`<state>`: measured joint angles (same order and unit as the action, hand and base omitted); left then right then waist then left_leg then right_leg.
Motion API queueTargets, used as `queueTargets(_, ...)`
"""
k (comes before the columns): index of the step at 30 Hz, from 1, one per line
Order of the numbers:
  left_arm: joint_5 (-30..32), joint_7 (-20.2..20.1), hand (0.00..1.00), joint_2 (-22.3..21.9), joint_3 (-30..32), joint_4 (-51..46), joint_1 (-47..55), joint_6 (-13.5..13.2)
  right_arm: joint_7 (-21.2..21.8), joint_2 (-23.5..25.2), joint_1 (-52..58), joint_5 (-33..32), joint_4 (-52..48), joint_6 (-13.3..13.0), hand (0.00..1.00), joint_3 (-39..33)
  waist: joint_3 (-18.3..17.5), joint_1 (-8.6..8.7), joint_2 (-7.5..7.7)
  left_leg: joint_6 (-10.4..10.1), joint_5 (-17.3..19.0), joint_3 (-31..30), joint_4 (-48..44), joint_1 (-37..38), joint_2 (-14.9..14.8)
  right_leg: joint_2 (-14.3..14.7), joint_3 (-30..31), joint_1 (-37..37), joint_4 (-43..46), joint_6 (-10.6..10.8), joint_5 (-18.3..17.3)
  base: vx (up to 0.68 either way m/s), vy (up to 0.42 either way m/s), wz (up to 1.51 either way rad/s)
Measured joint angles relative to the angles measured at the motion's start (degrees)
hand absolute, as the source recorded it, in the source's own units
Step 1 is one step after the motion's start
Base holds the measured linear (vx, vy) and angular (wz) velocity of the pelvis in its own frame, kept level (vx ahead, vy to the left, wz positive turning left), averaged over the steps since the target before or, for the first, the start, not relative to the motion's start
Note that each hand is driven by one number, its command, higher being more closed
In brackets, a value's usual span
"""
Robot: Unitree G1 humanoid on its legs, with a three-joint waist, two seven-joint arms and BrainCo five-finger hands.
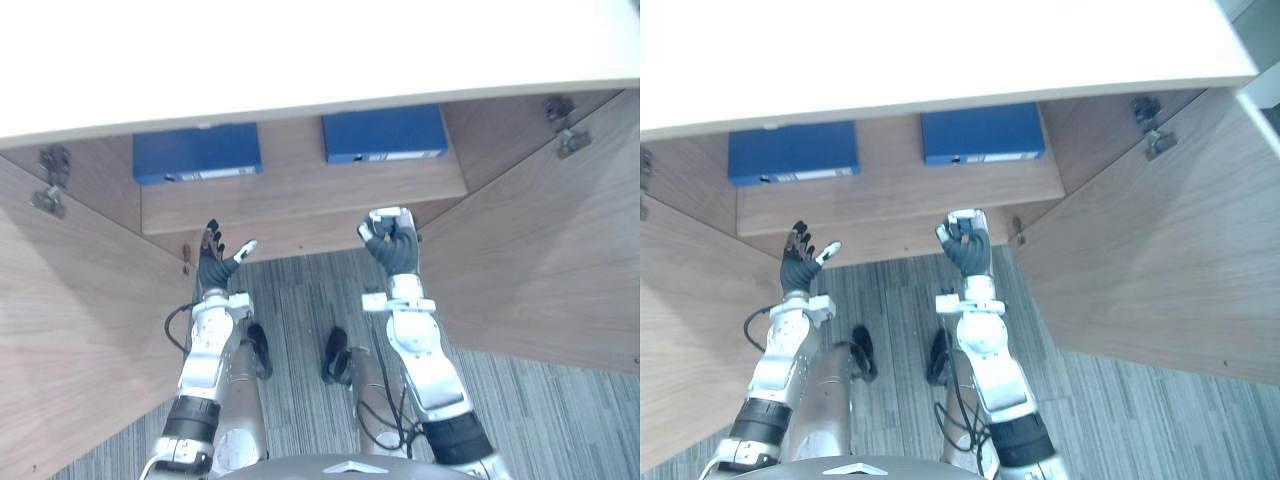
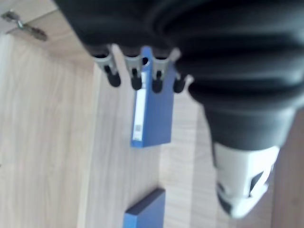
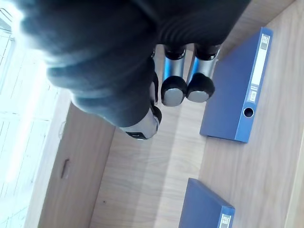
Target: Walk over to the cabinet, pick up the folder, carry it to the office cabinet, place the folder inside the office cabinet, then close the office cabinet door
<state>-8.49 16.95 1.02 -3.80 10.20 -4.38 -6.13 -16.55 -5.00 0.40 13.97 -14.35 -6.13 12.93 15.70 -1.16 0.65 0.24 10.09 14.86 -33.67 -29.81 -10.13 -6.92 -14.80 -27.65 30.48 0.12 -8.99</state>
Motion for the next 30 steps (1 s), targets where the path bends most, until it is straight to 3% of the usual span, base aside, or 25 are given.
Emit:
queueTargets(2,0.87,-1.01,0.00,0.37,-0.56,0.77,2.41,0.00,1.54,-0.02,3.76,0.02,4.04,-0.56,1.00,-1.12,-2.10,0.54,0.14,-0.31,-1.90,0.45,5.16,3.74,1.61,-0.26,0.22,2.92,-3.67,0.53,1.24,0.12,-0.001,0.04)
queueTargets(7,2.00,-3.25,0.00,0.73,-0.87,3.44,6.95,-0.13,3.73,-0.18,6.15,4.02,17.06,0.04,1.00,-6.97,-3.10,1.41,-0.09,-0.27,-6.05,0.96,14.95,12.17,4.16,0.25,0.60,10.16,-11.54,0.88,4.98,0.13,-0.003,-0.03)
queueTargets(9,2.00,-5.86,0.00,0.75,-0.19,7.62,13.68,-2.47,3.47,-0.17,6.38,4.47,24.62,0.30,1.00,-11.71,-3.46,1.62,-0.41,-0.58,-7.13,0.23,18.45,16.11,4.97,0.75,-0.23,14.81,-15.48,1.33,6.11,0.12,0.005,0.14)
queueTargets(12,3.08,-7.88,0.00,0.88,4.37,17.01,19.11,-2.61,3.33,-0.22,7.44,4.25,31.06,0.08,1.00,-15.98,-5.06,0.97,-0.77,-0.67,-7.87,-0.90,21.10,18.73,5.40,1.22,-1.35,18.81,-20.15,1.79,7.32,0.07,0.020,0.22)
queueTargets(16,3.11,-9.14,0.00,1.94,6.55,20.18,21.36,-2.60,3.39,0.07,8.53,4.24,35.65,-0.30,1.00,-17.65,-5.85,0.02,-0.96,-0.93,-9.93,-0.79,26.79,23.24,6.88,1.04,-1.47,22.40,-23.89,2.34,8.66,0.01,0.027,0.05)
queueTargets(17,3.11,-9.65,0.00,1.90,6.98,20.23,21.92,-2.63,3.39,0.06,8.53,3.99,36.94,-0.35,0.00,-17.91,-6.43,-0.07,-1.05,-0.82,-10.70,-0.75,28.58,24.31,7.34,0.98,-1.41,23.15,-25.08,2.76,9.07,-0.02,0.038,0.00)
queueTargets(30,4.45,-11.39,0.00,0.49,7.47,20.92,23.23,-2.51,3.55,2.90,11.28,2.06,44.94,0.10,0.00,-21.61,-9.94,-0.04,-0.29,-0.62,-13.46,-0.89,38.11,34.26,10.04,0.95,1.37,29.31,-29.31,3.74,10.48,0.01,0.033,-0.10)
